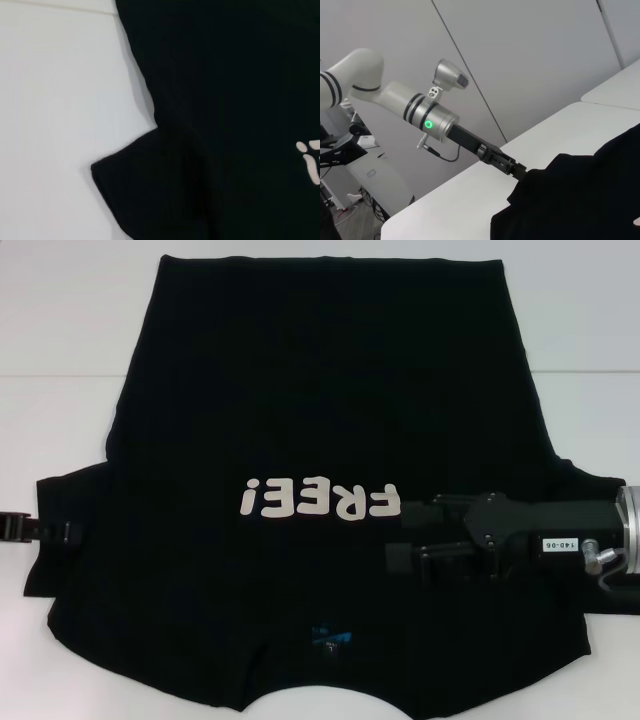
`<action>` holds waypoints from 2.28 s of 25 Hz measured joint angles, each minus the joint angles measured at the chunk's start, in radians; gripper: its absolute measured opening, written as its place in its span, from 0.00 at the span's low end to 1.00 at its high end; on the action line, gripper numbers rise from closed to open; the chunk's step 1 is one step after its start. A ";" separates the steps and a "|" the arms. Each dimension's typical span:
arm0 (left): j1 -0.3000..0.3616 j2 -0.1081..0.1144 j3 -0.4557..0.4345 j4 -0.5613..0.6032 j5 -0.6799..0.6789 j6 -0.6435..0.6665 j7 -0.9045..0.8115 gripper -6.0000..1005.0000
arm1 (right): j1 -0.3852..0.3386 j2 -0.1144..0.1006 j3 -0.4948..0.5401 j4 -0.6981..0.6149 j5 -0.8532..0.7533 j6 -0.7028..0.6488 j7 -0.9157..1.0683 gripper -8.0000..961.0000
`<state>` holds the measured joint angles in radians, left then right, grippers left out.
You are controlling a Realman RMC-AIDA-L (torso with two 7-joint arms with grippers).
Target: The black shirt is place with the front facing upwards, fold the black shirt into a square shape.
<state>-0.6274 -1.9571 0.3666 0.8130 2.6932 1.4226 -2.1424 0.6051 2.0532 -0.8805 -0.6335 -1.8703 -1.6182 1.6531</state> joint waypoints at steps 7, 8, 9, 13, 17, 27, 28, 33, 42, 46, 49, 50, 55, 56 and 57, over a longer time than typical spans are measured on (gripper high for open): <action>-0.002 -0.002 0.012 -0.023 0.004 -0.033 -0.001 0.88 | 0.002 0.003 0.000 0.000 0.000 0.000 -0.001 0.96; -0.003 -0.002 0.016 -0.027 0.005 -0.034 -0.001 0.88 | 0.002 0.004 0.000 0.000 0.000 0.000 -0.001 0.96; -0.003 -0.002 0.016 -0.029 0.005 -0.035 -0.001 0.88 | 0.002 0.004 0.000 0.000 0.000 0.000 -0.001 0.96; -0.003 -0.002 0.018 -0.045 0.005 -0.047 -0.001 0.88 | 0.001 0.005 0.000 0.000 0.000 0.000 -0.002 0.96; -0.004 -0.002 0.032 -0.058 0.008 -0.063 -0.001 0.88 | -0.001 0.006 0.000 0.000 0.000 0.000 -0.003 0.96; -0.014 -0.002 0.039 -0.080 0.032 -0.083 -0.003 0.87 | -0.006 0.007 0.000 0.010 0.001 0.000 -0.004 0.96; -0.014 -0.002 0.037 -0.080 0.032 -0.083 -0.003 0.86 | -0.007 0.007 0.000 0.011 0.001 0.000 -0.004 0.96; -0.016 -0.001 0.035 -0.079 0.024 -0.086 -0.012 0.83 | -0.011 0.009 0.004 0.011 0.001 -0.001 -0.004 0.96; -0.024 0.001 0.039 -0.079 0.029 -0.116 -0.023 0.51 | -0.015 0.010 0.008 0.011 0.002 -0.001 -0.004 0.96; -0.026 0.001 0.040 -0.079 0.029 -0.123 -0.024 0.40 | -0.016 0.010 0.010 0.011 0.006 -0.001 -0.004 0.96; -0.027 -0.001 0.042 -0.079 0.029 -0.130 -0.019 0.34 | -0.016 0.010 0.011 0.011 0.008 -0.001 -0.004 0.96; -0.027 -0.001 0.043 -0.080 0.030 -0.134 -0.018 0.31 | -0.016 0.010 0.012 0.011 0.008 -0.001 -0.004 0.96; -0.027 -0.002 0.043 -0.080 0.024 -0.141 -0.018 0.13 | -0.016 0.010 0.031 0.011 0.008 -0.001 -0.013 0.96; -0.027 -0.002 0.043 -0.080 0.023 -0.142 -0.018 0.03 | -0.016 0.010 0.031 0.011 0.008 -0.001 -0.013 0.96; -0.027 -0.002 0.043 -0.080 0.023 -0.144 -0.018 0.03 | -0.017 0.010 0.037 0.011 0.008 -0.001 -0.014 0.96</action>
<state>-0.6546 -1.9588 0.4096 0.7332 2.7163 1.2785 -2.1600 0.5886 2.0632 -0.8433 -0.6227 -1.8621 -1.6188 1.6386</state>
